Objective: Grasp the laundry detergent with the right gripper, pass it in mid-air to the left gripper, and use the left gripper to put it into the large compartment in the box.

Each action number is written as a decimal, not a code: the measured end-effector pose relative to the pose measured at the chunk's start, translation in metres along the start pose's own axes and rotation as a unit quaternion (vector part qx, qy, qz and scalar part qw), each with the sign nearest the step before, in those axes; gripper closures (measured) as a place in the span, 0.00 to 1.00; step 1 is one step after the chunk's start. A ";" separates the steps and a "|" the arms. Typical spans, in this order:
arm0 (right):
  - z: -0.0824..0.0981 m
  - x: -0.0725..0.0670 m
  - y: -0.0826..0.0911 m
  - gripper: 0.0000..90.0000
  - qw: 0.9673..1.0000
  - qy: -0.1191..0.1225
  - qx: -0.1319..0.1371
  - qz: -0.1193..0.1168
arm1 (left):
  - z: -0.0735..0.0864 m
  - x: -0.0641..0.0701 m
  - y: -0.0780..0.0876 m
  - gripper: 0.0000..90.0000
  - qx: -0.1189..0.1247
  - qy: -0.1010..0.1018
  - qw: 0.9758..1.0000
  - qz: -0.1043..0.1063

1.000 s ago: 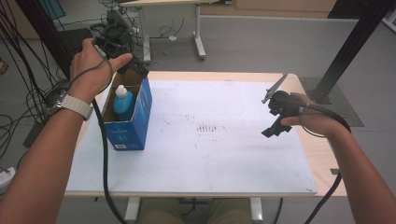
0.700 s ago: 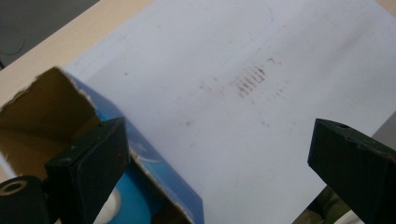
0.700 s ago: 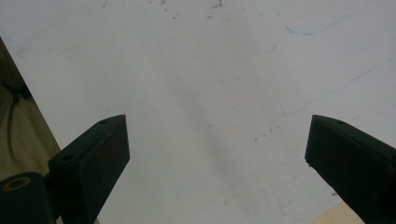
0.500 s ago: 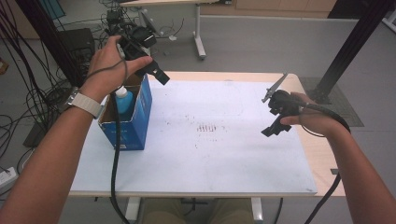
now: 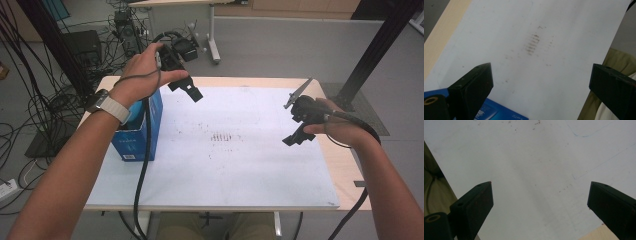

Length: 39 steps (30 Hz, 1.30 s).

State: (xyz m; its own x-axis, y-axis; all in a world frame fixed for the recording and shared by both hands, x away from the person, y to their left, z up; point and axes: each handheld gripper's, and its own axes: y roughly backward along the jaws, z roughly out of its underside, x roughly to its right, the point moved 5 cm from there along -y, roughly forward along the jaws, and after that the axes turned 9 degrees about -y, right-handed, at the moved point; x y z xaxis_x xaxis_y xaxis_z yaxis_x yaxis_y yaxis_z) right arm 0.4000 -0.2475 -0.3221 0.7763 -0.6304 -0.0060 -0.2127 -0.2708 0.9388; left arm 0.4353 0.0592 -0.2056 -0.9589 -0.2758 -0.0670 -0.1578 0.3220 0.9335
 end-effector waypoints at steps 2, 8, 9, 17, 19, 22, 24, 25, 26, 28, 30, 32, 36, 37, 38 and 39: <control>0.001 0.000 0.000 0.07 1.000 -0.001 0.001 0.000 | -0.003 0.002 -0.005 0.07 -0.003 -0.008 1.000 0.003; 0.005 0.000 0.002 0.07 1.000 -0.006 0.004 0.002 | -0.008 0.008 -0.017 0.07 -0.018 -0.036 0.999 0.006; 0.005 0.000 0.001 0.07 1.000 -0.006 0.004 0.001 | -0.009 0.010 -0.019 0.07 -0.022 -0.040 0.999 0.006; 0.008 -0.001 0.002 0.07 1.000 -0.010 0.003 0.003 | -0.016 0.023 -0.035 0.07 -0.034 -0.078 0.996 0.018; 0.008 -0.001 0.003 0.07 1.000 -0.010 0.005 0.004 | -0.017 0.025 -0.039 0.07 -0.036 -0.085 0.996 0.022; 0.009 -0.001 0.003 0.07 1.000 -0.011 0.006 0.004 | -0.017 0.029 -0.047 0.07 -0.043 -0.091 0.995 0.028; 0.009 -0.001 0.004 0.07 1.000 -0.010 0.005 0.004 | -0.017 0.030 -0.052 0.07 -0.048 -0.095 0.994 0.026; 0.010 -0.001 0.004 0.07 1.000 -0.011 0.005 0.004 | -0.017 0.030 -0.053 0.07 -0.048 -0.096 0.994 0.027; 0.010 -0.001 0.003 0.07 1.000 -0.012 0.007 0.004 | -0.017 0.031 -0.055 0.07 -0.048 -0.096 0.994 0.030; 0.011 -0.002 0.003 0.07 1.000 -0.012 0.006 0.004 | -0.017 0.032 -0.058 0.07 -0.050 -0.098 0.993 0.033; 0.012 -0.001 0.003 0.07 1.000 -0.012 0.007 0.005 | -0.018 0.033 -0.059 0.07 -0.048 -0.099 0.993 0.034; 0.013 -0.001 0.003 0.07 1.000 -0.013 0.007 0.005 | -0.018 0.033 -0.061 0.07 -0.047 -0.098 0.993 0.035; 0.013 -0.002 0.001 0.07 1.000 -0.012 0.007 0.002 | -0.018 0.033 -0.063 0.07 -0.046 -0.097 0.994 0.036; 0.013 -0.001 0.000 0.07 1.000 -0.013 0.006 0.001 | -0.018 0.033 -0.063 0.07 -0.046 -0.097 0.993 0.037; 0.014 -0.001 0.000 0.07 1.000 -0.014 0.005 0.002 | -0.018 0.033 -0.064 0.07 -0.046 -0.097 0.993 0.039; 0.014 0.000 0.000 0.07 1.000 -0.014 0.005 0.003 | -0.018 0.033 -0.064 0.07 -0.047 -0.097 0.993 0.038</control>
State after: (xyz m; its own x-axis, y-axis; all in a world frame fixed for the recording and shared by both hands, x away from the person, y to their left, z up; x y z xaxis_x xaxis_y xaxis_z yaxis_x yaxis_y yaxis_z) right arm 0.3919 -0.2576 -0.3268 0.7581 -0.6521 -0.0102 -0.2237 -0.2748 0.9351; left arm 0.4185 0.0131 -0.2616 -0.9960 -0.0714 -0.0530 -0.0691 0.2466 0.9666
